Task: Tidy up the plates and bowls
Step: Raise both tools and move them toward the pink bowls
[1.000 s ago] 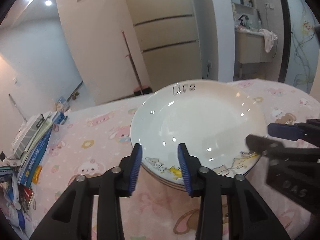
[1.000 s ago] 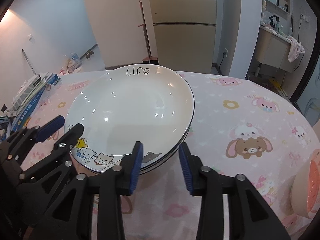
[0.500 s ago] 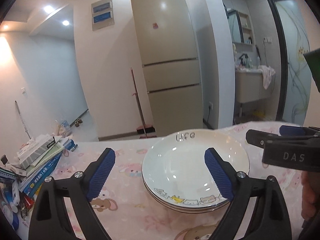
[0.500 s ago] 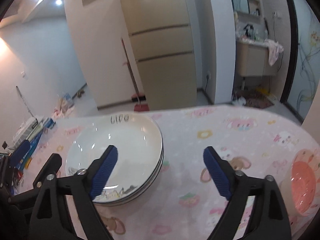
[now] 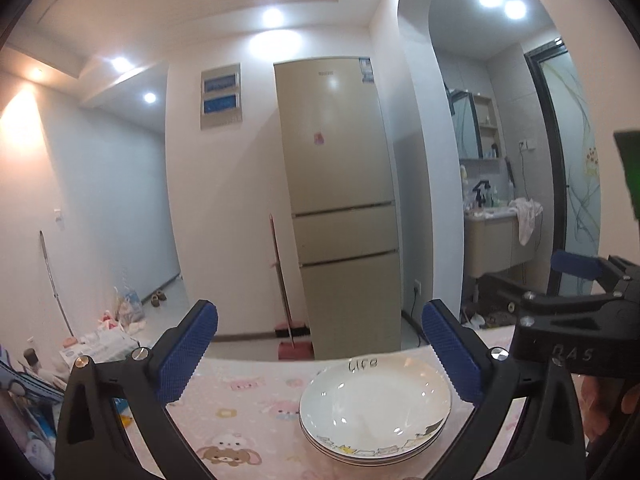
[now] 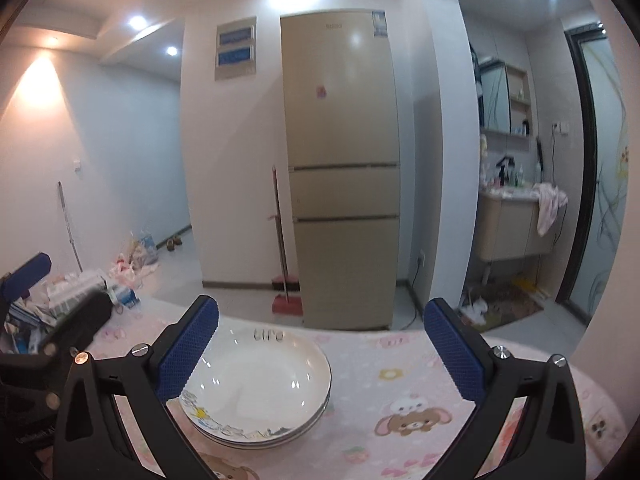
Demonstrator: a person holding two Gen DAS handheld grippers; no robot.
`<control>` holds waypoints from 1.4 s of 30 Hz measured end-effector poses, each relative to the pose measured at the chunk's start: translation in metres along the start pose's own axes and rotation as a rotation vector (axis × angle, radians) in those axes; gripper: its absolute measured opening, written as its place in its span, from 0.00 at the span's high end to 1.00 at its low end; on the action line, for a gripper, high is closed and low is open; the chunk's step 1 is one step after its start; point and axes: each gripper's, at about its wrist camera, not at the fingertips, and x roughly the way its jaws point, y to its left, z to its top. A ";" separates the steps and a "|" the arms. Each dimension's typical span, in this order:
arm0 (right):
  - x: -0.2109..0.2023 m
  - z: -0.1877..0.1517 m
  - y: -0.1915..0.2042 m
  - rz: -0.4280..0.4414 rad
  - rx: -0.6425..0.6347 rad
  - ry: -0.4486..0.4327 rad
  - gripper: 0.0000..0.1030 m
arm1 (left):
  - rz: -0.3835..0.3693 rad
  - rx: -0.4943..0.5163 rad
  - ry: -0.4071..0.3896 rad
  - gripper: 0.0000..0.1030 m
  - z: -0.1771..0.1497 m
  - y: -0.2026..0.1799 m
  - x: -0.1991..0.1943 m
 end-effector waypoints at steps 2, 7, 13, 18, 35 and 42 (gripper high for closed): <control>-0.024 0.013 0.004 -0.005 -0.009 -0.056 0.01 | -0.018 -0.023 -0.018 0.00 0.011 0.001 -0.021; -0.083 0.043 0.013 -0.003 -0.045 -0.197 0.00 | -0.022 -0.003 -0.078 0.00 0.038 0.001 -0.075; -0.137 0.062 0.016 0.008 -0.017 -0.292 0.00 | -0.051 -0.027 -0.188 0.00 0.060 0.009 -0.144; -0.178 0.067 0.012 0.065 0.002 -0.304 0.00 | -0.058 -0.036 -0.232 0.00 0.066 0.012 -0.187; -0.311 0.008 -0.021 0.054 -0.047 -0.307 0.00 | -0.131 -0.145 -0.051 0.00 0.044 0.007 -0.243; -0.314 -0.010 -0.047 0.051 -0.019 -0.226 0.00 | -0.164 -0.094 0.009 0.00 0.029 -0.022 -0.246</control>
